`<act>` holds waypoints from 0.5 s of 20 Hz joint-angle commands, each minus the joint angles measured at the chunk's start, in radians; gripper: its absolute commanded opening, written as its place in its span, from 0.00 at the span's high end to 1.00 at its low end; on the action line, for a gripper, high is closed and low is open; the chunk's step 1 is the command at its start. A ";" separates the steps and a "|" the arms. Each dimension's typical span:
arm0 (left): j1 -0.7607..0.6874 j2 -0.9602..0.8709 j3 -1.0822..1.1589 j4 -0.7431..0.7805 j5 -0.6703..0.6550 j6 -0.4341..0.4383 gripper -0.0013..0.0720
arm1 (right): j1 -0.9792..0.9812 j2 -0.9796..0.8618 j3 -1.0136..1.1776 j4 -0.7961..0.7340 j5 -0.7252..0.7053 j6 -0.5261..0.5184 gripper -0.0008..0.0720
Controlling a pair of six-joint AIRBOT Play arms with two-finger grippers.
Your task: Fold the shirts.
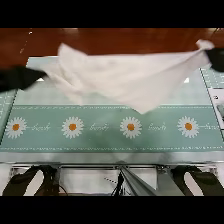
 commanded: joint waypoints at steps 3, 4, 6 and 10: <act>0.046 0.033 0.502 0.002 0.056 -0.046 0.95 | 0.002 0.025 0.322 -0.062 -0.002 0.090 0.94; 0.046 0.034 0.539 0.002 0.056 -0.074 0.95 | 0.002 0.025 0.362 -0.063 0.003 0.102 0.94; 0.045 0.044 0.568 0.001 0.039 -0.134 0.95 | 0.002 0.025 0.441 -0.063 0.015 0.105 0.94; 0.045 0.061 0.568 0.007 -0.109 -0.195 0.95 | 0.002 0.025 0.606 -0.085 0.042 0.111 0.94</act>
